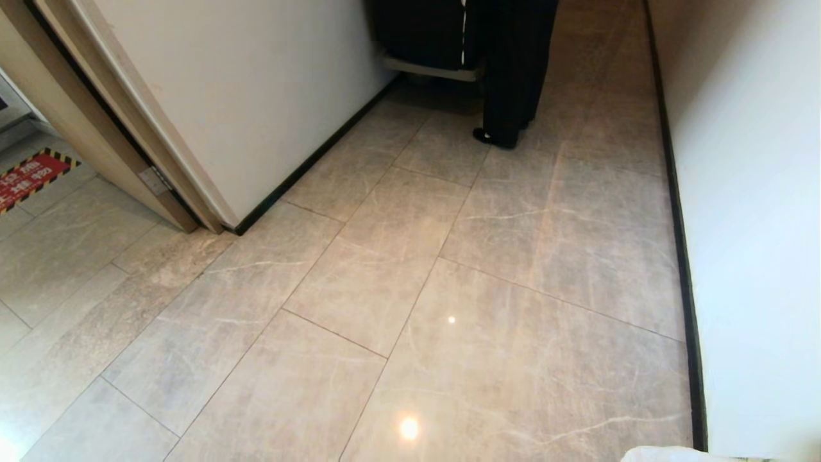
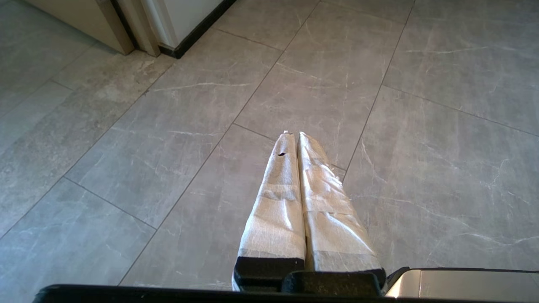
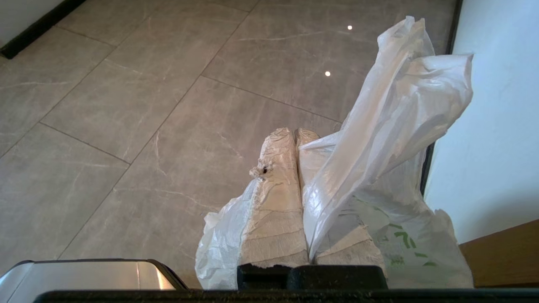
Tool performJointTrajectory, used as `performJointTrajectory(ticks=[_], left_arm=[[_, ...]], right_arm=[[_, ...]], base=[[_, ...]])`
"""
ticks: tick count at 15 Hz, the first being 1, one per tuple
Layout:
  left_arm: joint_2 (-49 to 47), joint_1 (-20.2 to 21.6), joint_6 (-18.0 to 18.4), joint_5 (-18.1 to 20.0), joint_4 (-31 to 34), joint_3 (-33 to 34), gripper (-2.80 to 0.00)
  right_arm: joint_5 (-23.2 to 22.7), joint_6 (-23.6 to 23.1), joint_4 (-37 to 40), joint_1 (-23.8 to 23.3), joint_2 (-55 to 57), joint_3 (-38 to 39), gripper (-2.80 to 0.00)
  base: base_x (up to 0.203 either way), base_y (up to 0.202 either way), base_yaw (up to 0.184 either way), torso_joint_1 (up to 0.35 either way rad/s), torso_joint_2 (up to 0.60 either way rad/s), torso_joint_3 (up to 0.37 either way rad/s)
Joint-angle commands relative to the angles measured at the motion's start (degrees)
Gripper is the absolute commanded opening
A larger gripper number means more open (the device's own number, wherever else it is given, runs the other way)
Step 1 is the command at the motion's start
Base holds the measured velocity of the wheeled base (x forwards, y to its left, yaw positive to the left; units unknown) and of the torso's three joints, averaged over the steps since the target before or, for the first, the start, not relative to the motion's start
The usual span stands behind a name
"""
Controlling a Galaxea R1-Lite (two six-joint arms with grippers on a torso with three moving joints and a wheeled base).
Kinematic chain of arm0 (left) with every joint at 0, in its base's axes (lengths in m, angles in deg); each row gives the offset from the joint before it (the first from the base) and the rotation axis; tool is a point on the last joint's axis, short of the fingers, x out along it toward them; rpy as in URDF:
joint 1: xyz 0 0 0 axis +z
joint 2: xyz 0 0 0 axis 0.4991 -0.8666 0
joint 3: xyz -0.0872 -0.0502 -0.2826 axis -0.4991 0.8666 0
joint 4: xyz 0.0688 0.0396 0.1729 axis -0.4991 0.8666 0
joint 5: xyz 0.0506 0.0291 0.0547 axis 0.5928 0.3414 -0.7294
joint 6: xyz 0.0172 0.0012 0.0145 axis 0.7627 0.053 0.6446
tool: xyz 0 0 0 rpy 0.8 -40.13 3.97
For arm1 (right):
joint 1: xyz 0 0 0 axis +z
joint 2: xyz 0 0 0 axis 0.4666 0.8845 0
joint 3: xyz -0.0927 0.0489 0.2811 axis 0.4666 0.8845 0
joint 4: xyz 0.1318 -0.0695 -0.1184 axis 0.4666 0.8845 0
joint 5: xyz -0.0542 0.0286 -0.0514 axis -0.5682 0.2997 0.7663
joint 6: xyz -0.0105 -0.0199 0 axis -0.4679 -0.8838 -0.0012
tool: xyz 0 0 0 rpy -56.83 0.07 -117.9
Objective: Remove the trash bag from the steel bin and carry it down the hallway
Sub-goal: Put the trash bag at the door
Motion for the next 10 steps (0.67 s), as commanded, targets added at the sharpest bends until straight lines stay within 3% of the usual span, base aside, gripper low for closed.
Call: performJointTrajectory(ticks=[1, 5, 7, 10], left_arm=[[0.0, 0.0, 0.0, 0.0, 0.0, 0.1, -2.8], [0.0, 0.0, 0.0, 0.0, -0.1, 0.1, -2.8], [0.0, 0.0, 0.0, 0.0, -0.1, 0.0, -2.8], [0.0, 0.0, 0.1, 0.0, 0.0, 0.0, -2.8]], right_arm=[[0.0, -0.1, 0.0, 0.0, 0.1, 0.0, -2.8], [0.3, -0.1, 0.3, 0.0, 0.3, -1.5, -2.8], [0.3, -0.2, 4.1, 0.0, 4.2, -9.0, -2.8], [0.8, -0.4, 16.2, -0.3, 18.6, -25.5, -2.8]], base=[[0.0, 0.0, 0.0, 0.007, 0.01, -0.197], [0.0, 0.0, 0.0, 0.002, 0.0, -0.151], [0.0, 0.0, 0.0, -0.004, 0.0, -0.035], [0.0, 0.0, 0.0, 0.0, 0.0, 0.0]])
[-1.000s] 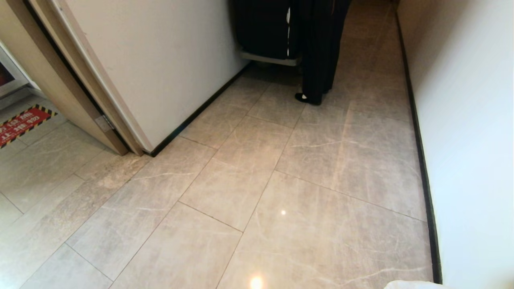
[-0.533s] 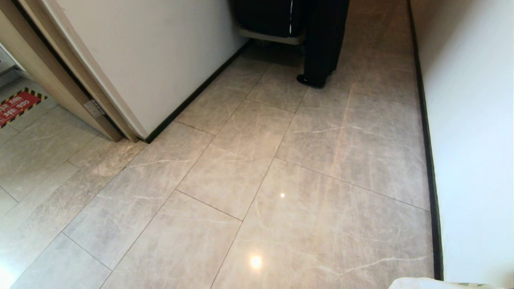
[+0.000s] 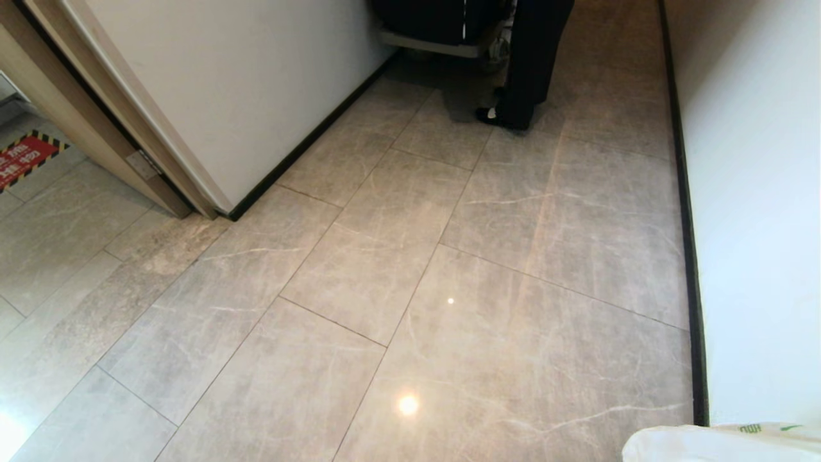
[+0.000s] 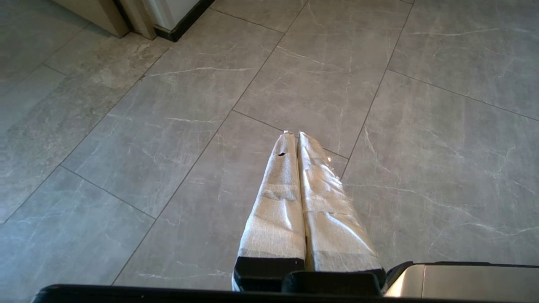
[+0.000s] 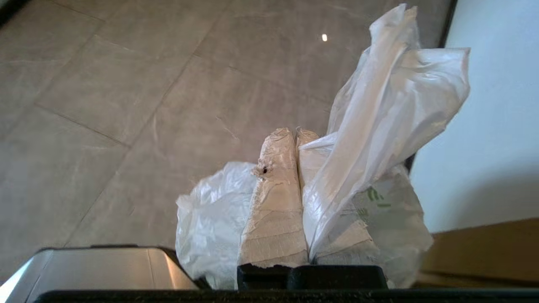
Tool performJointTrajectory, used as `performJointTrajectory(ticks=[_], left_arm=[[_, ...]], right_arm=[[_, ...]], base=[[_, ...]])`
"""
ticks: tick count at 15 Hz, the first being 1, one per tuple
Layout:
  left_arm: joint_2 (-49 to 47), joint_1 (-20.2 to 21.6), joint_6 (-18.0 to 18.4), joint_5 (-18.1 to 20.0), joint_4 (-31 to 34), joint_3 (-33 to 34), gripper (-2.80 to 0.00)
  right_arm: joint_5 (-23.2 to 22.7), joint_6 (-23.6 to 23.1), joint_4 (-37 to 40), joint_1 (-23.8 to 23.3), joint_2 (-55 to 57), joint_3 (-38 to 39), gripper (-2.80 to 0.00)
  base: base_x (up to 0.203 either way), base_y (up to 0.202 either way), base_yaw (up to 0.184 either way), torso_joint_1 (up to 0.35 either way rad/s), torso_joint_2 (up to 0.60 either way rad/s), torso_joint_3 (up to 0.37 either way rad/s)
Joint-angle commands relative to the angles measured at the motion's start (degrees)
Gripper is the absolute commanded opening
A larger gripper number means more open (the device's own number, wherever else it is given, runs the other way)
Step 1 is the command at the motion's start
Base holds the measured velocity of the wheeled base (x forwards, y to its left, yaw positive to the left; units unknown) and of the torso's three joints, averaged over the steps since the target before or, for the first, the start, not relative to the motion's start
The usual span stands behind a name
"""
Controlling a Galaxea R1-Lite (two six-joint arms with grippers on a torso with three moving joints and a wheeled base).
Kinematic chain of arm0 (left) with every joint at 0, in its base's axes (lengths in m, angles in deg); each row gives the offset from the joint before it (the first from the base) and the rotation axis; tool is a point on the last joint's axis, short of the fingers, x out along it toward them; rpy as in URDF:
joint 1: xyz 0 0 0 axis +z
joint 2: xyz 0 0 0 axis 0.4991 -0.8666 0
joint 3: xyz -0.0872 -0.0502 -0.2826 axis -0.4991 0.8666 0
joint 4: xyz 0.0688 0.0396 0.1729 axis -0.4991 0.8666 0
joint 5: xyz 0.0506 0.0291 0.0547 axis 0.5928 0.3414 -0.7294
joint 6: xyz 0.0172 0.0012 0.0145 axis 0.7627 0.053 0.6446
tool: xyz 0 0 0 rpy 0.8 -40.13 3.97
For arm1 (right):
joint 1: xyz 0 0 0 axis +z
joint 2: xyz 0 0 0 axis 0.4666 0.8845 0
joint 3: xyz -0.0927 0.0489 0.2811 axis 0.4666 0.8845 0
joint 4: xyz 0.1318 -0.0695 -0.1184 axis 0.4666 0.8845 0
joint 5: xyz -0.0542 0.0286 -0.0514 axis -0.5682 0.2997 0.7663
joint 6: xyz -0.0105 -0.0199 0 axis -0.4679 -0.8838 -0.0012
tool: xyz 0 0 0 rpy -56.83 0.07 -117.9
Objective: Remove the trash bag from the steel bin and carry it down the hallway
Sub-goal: Put the trash bag at the door
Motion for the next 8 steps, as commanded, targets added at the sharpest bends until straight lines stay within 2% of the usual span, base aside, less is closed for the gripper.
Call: performJointTrajectory(ticks=[1, 4, 8], left_arm=[[0.0, 0.0, 0.0, 0.0, -0.1, 0.1, -2.8], [0.0, 0.0, -0.1, 0.0, -0.1, 0.0, -2.8], [0.0, 0.0, -0.1, 0.0, 0.0, 0.0, -2.8]], right_arm=[[0.8, -0.5, 6.1, -0.2, 12.8, -7.9, -2.8], [3.7, -2.3, 10.7, -0.3, 28.6, -12.0, -2.8], [6.7, -3.1, 6.1, -0.3, 50.1, -12.1, -2.8]], base=[[0.0, 0.0, 0.0, 0.0, 0.0, 0.0], [0.0, 0.0, 0.0, 0.0, 0.0, 0.0], [0.0, 0.0, 0.0, 0.0, 0.0, 0.0]])
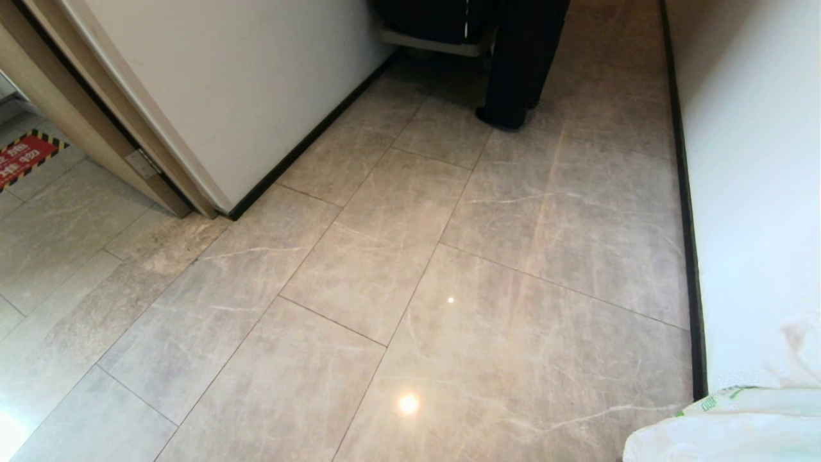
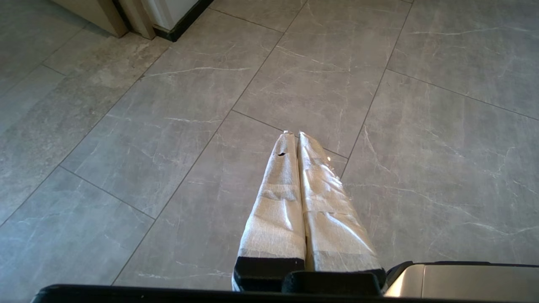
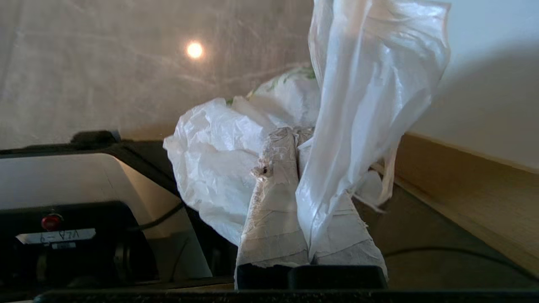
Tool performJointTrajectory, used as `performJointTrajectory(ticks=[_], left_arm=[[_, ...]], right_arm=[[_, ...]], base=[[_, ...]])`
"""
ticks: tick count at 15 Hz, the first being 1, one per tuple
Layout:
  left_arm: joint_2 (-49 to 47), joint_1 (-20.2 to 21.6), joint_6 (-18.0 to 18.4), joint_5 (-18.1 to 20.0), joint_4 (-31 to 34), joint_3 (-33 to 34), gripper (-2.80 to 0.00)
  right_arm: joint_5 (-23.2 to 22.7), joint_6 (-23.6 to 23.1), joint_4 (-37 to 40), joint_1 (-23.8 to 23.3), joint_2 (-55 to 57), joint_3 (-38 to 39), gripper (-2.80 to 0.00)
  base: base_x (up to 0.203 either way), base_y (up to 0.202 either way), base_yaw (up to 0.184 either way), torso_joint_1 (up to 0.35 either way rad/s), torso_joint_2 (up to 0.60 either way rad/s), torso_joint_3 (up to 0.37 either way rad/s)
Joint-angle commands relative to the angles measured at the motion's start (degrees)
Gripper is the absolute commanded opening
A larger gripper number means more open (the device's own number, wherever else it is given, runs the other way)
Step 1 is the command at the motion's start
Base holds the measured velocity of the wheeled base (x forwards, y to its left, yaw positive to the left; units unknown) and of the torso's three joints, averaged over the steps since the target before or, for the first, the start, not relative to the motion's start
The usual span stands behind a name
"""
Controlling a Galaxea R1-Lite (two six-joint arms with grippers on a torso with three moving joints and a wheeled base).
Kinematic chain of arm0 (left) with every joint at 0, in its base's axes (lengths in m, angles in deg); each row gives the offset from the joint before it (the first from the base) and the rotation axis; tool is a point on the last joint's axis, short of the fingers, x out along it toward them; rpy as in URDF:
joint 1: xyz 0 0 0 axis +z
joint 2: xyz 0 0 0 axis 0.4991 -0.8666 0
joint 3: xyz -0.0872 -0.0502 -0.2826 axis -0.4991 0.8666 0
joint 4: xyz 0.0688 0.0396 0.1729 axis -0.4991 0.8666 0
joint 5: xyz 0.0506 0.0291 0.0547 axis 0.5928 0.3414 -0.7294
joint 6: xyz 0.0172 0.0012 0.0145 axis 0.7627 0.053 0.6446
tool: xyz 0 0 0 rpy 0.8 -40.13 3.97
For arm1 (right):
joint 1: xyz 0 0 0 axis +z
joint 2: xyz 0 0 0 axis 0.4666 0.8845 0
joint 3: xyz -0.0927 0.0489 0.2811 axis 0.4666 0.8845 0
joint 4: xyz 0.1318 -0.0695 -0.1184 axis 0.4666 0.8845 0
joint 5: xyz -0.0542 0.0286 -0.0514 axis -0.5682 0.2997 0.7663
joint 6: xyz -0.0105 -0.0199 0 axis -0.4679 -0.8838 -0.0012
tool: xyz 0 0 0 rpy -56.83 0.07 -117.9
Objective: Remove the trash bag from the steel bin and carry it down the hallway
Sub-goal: Put the trash bag at the door
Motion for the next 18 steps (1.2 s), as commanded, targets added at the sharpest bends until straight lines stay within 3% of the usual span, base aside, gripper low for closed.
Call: performJointTrajectory(ticks=[1, 4, 7, 9, 13, 16, 18], left_arm=[[0.0, 0.0, 0.0, 0.0, 0.0, 0.0, -2.8], [0.0, 0.0, -0.1, 0.0, 0.0, 0.0, -2.8], [0.0, 0.0, 0.0, 0.0, -0.1, 0.0, -2.8], [0.0, 0.0, 0.0, 0.0, -0.1, 0.0, -2.8], [0.0, 0.0, 0.0, 0.0, 0.0, 0.0, -2.8], [0.0, 0.0, -0.1, 0.0, -0.1, 0.0, -2.8], [0.0, 0.0, 0.0, 0.0, 0.0, 0.0, -2.8]], right_arm=[[0.4, -0.1, -3.4, -0.1, 14.9, 0.7, -2.8], [0.8, -1.8, -17.3, -0.7, 29.8, 2.6, -2.8], [0.4, -10.2, -32.2, -2.9, 41.1, 4.6, -2.8], [-1.0, -12.8, -42.5, -3.5, 47.5, 6.6, -2.8], [-4.9, -13.7, -57.8, -3.8, 60.0, 7.2, -2.8], [-5.9, -13.5, -65.2, -3.8, 67.8, 5.7, -2.8], [-9.9, -12.8, -68.1, -3.8, 69.6, 5.3, -2.8]], base=[[0.0, 0.0, 0.0, 0.0, 0.0, 0.0], [0.0, 0.0, 0.0, 0.0, 0.0, 0.0], [0.0, 0.0, 0.0, 0.0, 0.0, 0.0], [0.0, 0.0, 0.0, 0.0, 0.0, 0.0], [0.0, 0.0, 0.0, 0.0, 0.0, 0.0], [0.0, 0.0, 0.0, 0.0, 0.0, 0.0], [0.0, 0.0, 0.0, 0.0, 0.0, 0.0]])
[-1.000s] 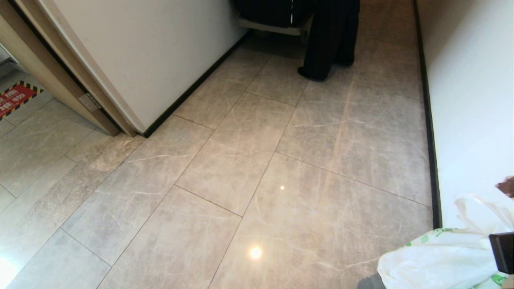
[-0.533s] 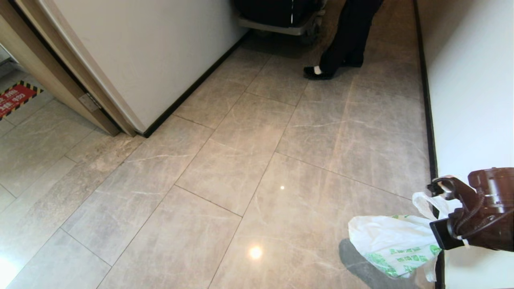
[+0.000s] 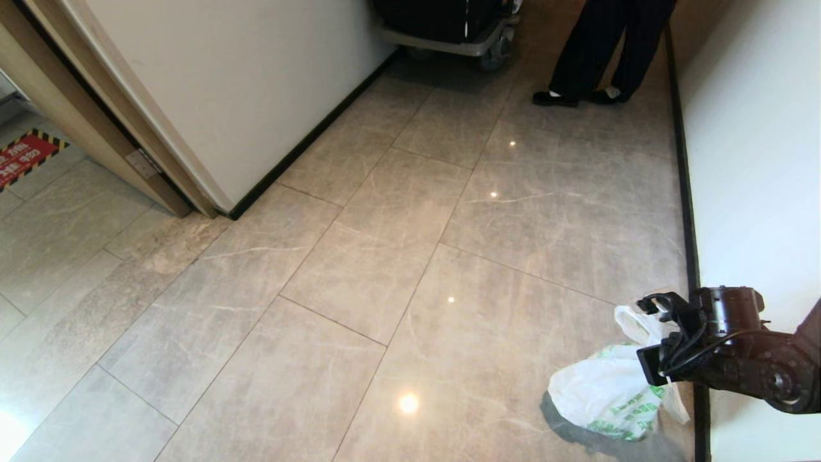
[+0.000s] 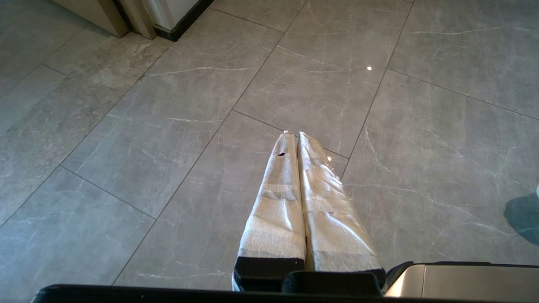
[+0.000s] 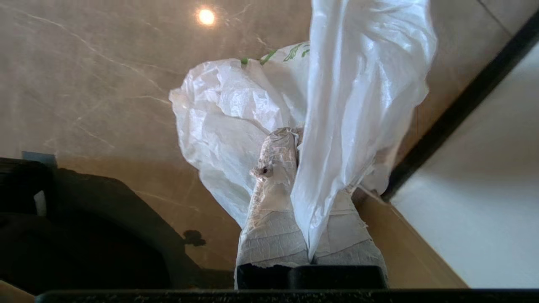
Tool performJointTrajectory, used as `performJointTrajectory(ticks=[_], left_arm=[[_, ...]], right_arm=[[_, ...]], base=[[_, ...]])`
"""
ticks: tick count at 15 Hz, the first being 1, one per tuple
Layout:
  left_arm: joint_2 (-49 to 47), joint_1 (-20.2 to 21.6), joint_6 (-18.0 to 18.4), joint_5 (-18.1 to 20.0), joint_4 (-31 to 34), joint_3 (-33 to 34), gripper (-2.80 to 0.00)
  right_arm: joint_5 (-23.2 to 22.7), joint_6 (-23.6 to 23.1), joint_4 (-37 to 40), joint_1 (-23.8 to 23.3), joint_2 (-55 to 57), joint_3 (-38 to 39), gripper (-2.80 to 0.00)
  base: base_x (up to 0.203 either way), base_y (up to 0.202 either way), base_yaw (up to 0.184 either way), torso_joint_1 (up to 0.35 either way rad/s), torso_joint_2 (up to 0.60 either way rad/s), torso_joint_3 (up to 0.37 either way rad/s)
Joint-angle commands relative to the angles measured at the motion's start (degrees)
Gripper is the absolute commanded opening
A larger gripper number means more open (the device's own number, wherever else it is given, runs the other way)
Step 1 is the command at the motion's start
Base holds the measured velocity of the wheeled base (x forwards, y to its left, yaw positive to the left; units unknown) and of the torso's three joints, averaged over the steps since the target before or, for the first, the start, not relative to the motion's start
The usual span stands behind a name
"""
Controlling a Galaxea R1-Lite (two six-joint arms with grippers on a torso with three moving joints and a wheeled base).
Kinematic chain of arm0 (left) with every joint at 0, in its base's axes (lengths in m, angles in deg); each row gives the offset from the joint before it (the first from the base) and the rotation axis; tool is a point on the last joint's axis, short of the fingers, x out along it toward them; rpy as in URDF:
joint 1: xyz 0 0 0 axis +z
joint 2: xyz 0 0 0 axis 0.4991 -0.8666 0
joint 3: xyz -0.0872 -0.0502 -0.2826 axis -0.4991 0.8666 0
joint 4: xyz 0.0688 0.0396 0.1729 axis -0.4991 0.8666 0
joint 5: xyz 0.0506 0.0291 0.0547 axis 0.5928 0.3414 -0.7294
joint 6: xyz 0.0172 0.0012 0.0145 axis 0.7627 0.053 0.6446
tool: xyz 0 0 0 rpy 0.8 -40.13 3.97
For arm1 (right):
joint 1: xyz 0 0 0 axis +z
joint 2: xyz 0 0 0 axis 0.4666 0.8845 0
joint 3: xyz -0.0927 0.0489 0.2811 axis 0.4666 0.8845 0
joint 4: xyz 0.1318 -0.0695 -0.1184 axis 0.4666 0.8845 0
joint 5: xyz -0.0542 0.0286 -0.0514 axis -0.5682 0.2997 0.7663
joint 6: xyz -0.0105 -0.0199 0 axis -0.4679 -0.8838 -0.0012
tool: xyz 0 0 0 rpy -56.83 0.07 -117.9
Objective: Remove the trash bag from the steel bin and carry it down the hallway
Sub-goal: Put the trash bag at the door
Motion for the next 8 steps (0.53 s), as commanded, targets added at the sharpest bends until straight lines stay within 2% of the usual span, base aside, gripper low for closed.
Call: performJointTrajectory(ticks=[1, 2, 5, 8], left_arm=[[0.0, 0.0, 0.0, 0.0, 0.0, 0.0, -2.8], [0.0, 0.0, -0.1, 0.0, 0.0, 0.0, -2.8], [0.0, 0.0, 0.0, 0.0, 0.0, 0.0, -2.8], [0.0, 0.0, 0.0, 0.0, 0.0, 0.0, -2.8]], right_arm=[[-2.9, 0.7, -1.0, -0.1, 2.7, -0.1, -2.8], [-3.2, 0.8, -1.0, -0.4, 2.4, 0.5, 0.0], [-2.9, 0.8, -0.2, -0.8, 0.5, 1.7, 0.0], [-3.2, 0.7, 2.1, -1.1, -7.7, 3.1, 0.0]], base=[[0.0, 0.0, 0.0, 0.0, 0.0, 0.0], [0.0, 0.0, 0.0, 0.0, 0.0, 0.0], [0.0, 0.0, 0.0, 0.0, 0.0, 0.0], [0.0, 0.0, 0.0, 0.0, 0.0, 0.0]])
